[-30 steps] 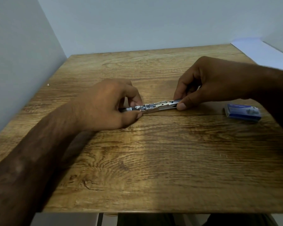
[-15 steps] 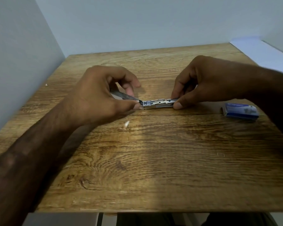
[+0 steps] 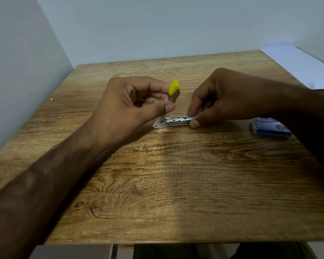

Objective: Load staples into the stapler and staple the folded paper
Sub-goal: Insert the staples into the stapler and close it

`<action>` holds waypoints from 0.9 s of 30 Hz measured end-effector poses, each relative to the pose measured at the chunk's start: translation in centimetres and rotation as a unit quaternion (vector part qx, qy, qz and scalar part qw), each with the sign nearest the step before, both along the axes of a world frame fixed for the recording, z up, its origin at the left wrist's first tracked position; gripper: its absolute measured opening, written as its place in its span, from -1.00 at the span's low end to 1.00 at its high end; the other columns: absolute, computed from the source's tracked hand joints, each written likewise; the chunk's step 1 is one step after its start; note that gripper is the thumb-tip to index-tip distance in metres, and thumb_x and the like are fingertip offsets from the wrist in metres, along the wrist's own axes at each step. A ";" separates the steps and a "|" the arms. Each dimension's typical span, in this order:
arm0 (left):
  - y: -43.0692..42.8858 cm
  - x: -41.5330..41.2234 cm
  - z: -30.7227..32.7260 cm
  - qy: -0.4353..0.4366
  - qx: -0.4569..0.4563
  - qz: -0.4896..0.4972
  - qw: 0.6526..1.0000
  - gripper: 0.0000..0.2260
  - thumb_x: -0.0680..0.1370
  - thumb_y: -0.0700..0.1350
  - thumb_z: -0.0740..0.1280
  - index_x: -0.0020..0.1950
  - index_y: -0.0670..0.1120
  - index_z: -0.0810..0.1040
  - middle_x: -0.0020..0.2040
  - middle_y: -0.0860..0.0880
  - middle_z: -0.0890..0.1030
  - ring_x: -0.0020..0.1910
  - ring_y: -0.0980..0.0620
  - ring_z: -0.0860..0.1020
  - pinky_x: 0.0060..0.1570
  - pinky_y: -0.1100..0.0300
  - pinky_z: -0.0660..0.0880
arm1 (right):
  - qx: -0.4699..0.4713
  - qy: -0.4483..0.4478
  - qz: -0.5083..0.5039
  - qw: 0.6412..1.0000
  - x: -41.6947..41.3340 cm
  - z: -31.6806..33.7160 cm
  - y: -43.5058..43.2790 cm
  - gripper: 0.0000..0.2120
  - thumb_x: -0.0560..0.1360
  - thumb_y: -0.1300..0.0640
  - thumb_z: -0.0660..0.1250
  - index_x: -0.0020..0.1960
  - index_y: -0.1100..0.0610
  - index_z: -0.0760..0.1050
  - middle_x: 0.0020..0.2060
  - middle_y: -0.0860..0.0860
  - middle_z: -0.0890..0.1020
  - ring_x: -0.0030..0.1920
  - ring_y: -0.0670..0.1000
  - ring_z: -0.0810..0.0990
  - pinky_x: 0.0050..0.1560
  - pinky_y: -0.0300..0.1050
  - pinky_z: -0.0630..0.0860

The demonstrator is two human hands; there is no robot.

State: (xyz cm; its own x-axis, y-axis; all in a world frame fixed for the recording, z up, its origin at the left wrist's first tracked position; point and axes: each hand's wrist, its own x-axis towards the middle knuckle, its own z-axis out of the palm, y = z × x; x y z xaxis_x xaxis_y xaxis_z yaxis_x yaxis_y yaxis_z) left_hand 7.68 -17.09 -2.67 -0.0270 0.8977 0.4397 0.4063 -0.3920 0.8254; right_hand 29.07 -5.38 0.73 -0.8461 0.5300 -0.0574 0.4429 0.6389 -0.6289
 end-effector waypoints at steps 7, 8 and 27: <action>0.6 0.7 -0.6 0.109 -0.020 0.003 0.994 -0.79 0.47 -0.18 0.54 0.10 -0.11 0.73 -0.11 -0.09 0.72 -0.17 -0.11 0.66 -0.15 0.06 0.57 | 0.004 0.033 -0.016 0.999 -0.4 -0.5 -0.5 -0.79 0.31 0.03 0.64 -0.07 0.01 0.75 -0.29 -0.05 0.75 -0.34 -0.17 0.65 -0.33 -0.39 0.49; 0.6 0.7 -0.6 0.113 -0.026 0.005 0.993 -0.79 0.47 -0.18 0.54 0.11 -0.10 0.73 -0.12 -0.08 0.72 -0.15 -0.11 0.66 -0.13 0.03 0.58 | 0.002 0.033 -0.018 0.999 -0.4 -0.6 -0.5 -0.80 0.32 0.03 0.64 -0.08 0.02 0.75 -0.30 -0.03 0.75 -0.35 -0.17 0.64 -0.34 -0.39 0.48; 0.5 1.4 0.0 0.231 -0.047 0.036 0.971 -0.82 0.45 -0.04 0.56 0.05 0.06 0.75 -0.19 0.18 0.71 -0.21 0.20 0.66 -0.25 0.27 0.58 | 0.000 0.020 -0.015 1.000 -0.3 0.0 -0.8 -0.80 0.32 0.10 0.64 -0.06 0.02 0.75 -0.21 -0.06 0.78 -0.14 -0.03 0.74 0.08 0.02 0.63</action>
